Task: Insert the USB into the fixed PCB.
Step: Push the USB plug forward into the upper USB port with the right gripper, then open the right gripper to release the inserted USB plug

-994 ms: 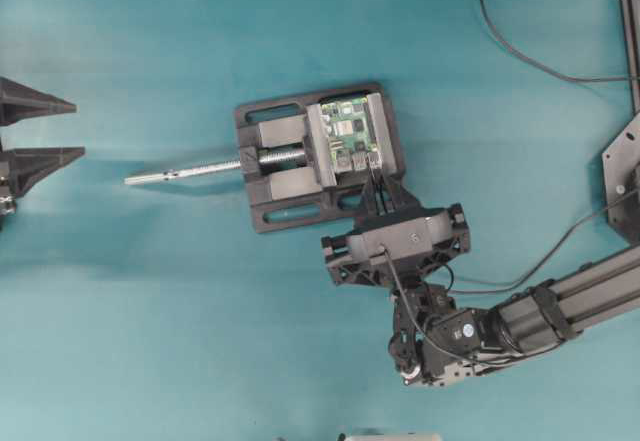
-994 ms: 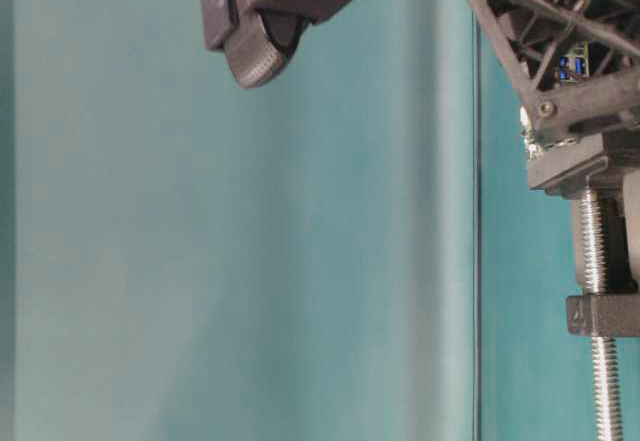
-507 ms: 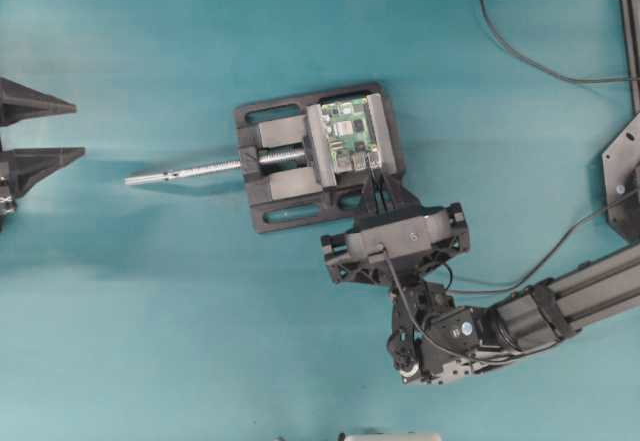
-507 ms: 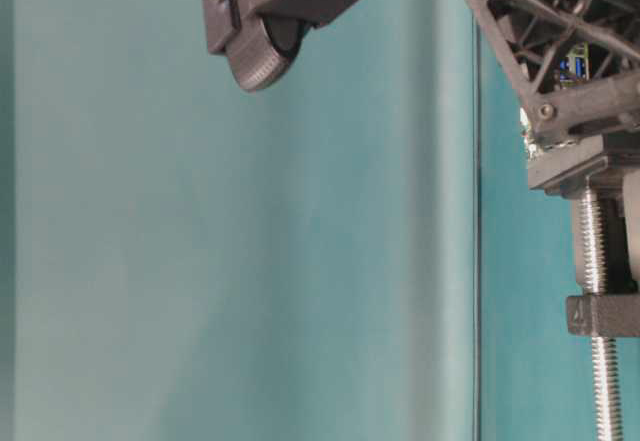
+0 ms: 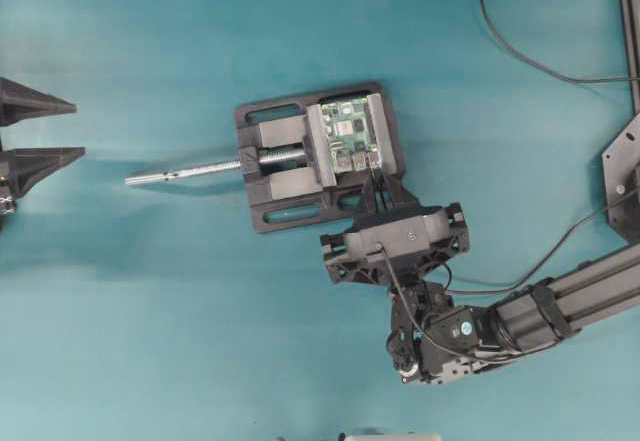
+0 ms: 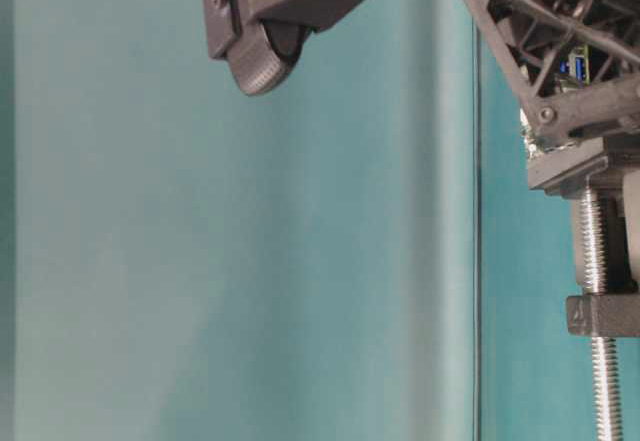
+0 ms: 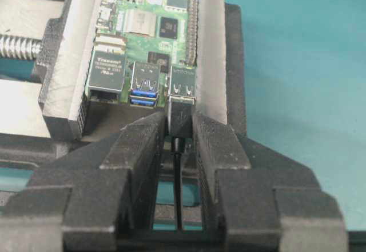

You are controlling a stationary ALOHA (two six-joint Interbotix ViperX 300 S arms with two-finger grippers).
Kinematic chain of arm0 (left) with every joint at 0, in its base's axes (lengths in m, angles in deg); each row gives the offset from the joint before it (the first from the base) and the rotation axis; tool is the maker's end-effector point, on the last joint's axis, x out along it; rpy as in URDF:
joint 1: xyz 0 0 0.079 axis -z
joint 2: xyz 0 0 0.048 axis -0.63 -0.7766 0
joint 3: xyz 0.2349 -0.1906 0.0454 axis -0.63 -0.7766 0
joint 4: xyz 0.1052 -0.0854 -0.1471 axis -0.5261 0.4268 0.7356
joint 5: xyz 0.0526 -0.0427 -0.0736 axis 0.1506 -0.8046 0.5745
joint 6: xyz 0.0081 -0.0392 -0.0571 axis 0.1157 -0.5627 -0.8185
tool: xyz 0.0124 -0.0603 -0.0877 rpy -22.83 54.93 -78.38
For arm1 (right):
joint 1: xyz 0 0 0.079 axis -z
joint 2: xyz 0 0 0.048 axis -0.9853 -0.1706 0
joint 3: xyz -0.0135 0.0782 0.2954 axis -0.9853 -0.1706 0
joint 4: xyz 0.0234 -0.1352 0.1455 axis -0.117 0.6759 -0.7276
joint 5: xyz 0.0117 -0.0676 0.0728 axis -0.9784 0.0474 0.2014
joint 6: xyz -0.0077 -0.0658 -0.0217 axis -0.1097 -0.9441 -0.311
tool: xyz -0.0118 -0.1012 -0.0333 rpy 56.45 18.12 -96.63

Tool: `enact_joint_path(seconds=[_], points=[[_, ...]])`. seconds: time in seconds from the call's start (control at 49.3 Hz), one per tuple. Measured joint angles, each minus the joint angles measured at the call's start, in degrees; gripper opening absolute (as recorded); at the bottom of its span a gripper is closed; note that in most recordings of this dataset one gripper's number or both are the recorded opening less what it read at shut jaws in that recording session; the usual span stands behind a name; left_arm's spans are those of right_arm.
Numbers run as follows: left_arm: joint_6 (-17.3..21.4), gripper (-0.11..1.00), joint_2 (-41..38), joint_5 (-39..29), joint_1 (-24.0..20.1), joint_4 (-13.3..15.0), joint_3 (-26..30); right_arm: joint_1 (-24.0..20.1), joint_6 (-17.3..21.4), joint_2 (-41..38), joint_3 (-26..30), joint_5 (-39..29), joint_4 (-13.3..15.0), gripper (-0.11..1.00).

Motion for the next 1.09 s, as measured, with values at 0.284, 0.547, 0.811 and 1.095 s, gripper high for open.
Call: enact_joint_path(seconds=[0.284,0.547,0.811,1.095], points=[[-0.1,0.85,0.0,0.0,0.1,0.0,0.0,0.0,0.0,-0.1,0.0,0.0,0.1,0.21],[-0.1,0.85,0.0,0.1,0.0,0.0,0.0,-0.1,0.0,0.0,0.0,0.0,0.1,0.21],[-0.1,0.85,0.0,0.1,0.0,0.0,0.0,-0.4,0.0,-0.1,0.6,-0.1,-0.3,0.21],[-0.1,0.85,0.1,0.0,0.1,0.0,0.0,-0.8,0.0,-0.1,0.8,-0.1,-0.5,0.25]])
